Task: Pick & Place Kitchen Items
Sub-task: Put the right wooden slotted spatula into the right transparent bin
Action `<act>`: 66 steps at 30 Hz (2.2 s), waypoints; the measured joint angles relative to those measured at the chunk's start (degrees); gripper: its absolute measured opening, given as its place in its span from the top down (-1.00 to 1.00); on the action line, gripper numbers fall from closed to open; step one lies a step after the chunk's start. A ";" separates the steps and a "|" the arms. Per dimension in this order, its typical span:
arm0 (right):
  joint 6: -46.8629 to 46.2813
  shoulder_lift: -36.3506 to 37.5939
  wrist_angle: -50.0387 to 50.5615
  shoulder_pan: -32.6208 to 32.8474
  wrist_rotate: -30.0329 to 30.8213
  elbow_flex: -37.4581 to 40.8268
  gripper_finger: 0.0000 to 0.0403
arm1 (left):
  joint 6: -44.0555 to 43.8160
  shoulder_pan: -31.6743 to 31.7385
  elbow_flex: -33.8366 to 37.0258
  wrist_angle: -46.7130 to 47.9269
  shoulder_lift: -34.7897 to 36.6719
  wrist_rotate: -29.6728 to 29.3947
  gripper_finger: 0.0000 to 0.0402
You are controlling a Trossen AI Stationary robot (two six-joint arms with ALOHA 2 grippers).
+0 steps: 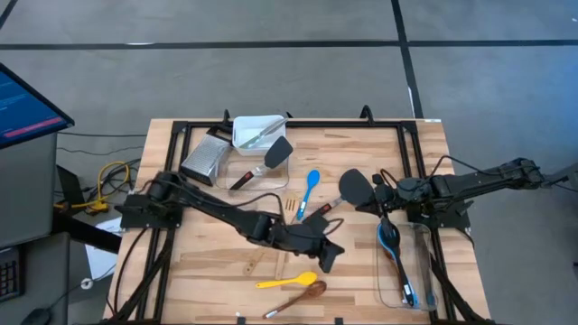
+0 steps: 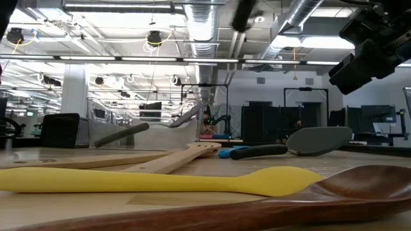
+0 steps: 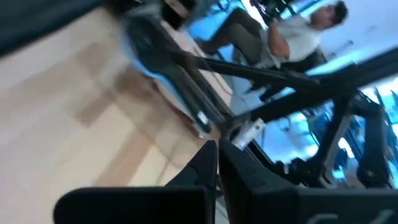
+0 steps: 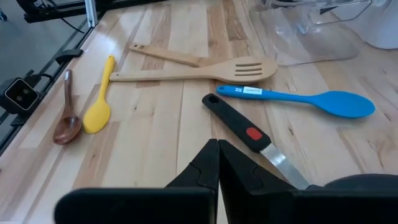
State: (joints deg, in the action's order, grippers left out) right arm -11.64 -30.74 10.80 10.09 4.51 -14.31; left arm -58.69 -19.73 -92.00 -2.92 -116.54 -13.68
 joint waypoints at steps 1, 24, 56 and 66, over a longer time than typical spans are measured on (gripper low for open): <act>0.00 0.02 0.04 0.02 0.00 0.00 1.00 | 0.64 -0.04 -1.79 0.08 -1.33 1.22 0.99; 0.00 0.02 0.38 0.00 0.00 -0.04 1.00 | -4.63 2.38 -11.60 47.87 -8.43 10.13 0.99; 0.17 0.00 2.76 0.00 0.00 -0.04 1.00 | -6.28 2.63 -10.35 56.58 -8.34 3.60 0.22; 0.13 0.00 3.11 0.00 0.02 -0.04 1.00 | -12.20 2.63 -3.29 55.45 -8.21 3.61 0.12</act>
State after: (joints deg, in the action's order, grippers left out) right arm -11.51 -30.74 13.91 10.09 4.54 -14.35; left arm -70.89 -17.10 -95.29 52.53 -124.75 -10.07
